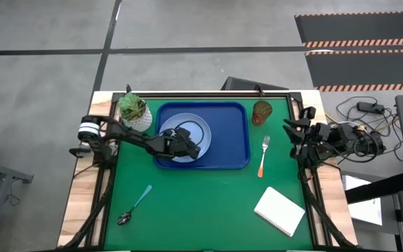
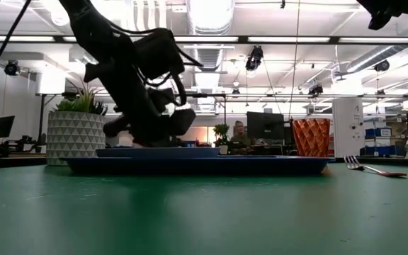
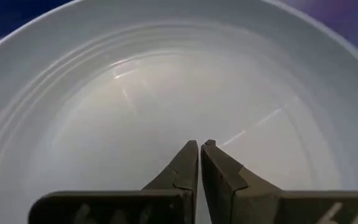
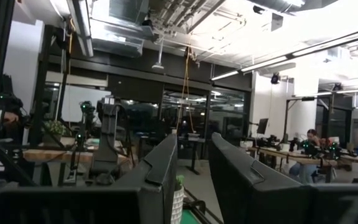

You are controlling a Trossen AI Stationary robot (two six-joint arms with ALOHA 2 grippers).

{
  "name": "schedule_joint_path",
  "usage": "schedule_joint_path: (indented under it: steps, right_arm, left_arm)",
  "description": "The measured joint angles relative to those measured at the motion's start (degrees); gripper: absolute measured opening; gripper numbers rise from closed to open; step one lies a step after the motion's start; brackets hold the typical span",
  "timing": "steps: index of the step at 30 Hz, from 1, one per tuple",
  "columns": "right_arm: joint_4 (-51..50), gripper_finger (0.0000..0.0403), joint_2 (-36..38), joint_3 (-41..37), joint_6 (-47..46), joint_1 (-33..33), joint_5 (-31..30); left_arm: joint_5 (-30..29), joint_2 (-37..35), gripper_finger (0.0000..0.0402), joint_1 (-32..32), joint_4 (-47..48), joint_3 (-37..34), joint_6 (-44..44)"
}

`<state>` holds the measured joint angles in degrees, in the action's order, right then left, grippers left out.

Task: Pick and place plate/cup/fork/spoon on tray
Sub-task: Adjust the light blue plate

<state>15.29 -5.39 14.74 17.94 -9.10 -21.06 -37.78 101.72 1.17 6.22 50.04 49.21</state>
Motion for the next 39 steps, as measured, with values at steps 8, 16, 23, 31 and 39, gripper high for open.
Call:
schedule_joint_path:
  steps: [8, 16, 23, 31, 39]
  right_arm:
    - [-0.1, 0.0082, 0.0, 0.0, -0.5, 0.0, 0.0]
    - [-0.3, 0.0082, 0.0, 0.0, -1.0, 0.0, 0.0]
    - [-0.3, 0.0082, 0.0, 0.0, -1.5, 0.0, 0.0]
    - [-1.6, 0.0082, 0.0, 0.0, -2.5, 0.0, 0.0]
    - [-2.7, 0.0082, 0.0, 0.0, -1.6, 0.0, -2.0]
  left_arm:
    - [-0.8, 2.2, 0.0001, 2.5, -0.3, -0.2, 0.0]
    - [-0.5, 1.9, 0.0001, 5.4, -0.1, -0.3, -0.1]
    - [-0.7, -2.7, 0.0001, 5.4, 0.7, -0.6, -2.4]
    - [-1.2, -10.6, 0.0001, 1.6, -0.8, 0.5, -15.5]
    - [13.0, -21.7, 0.0001, -0.5, -6.8, -1.0, -41.1]
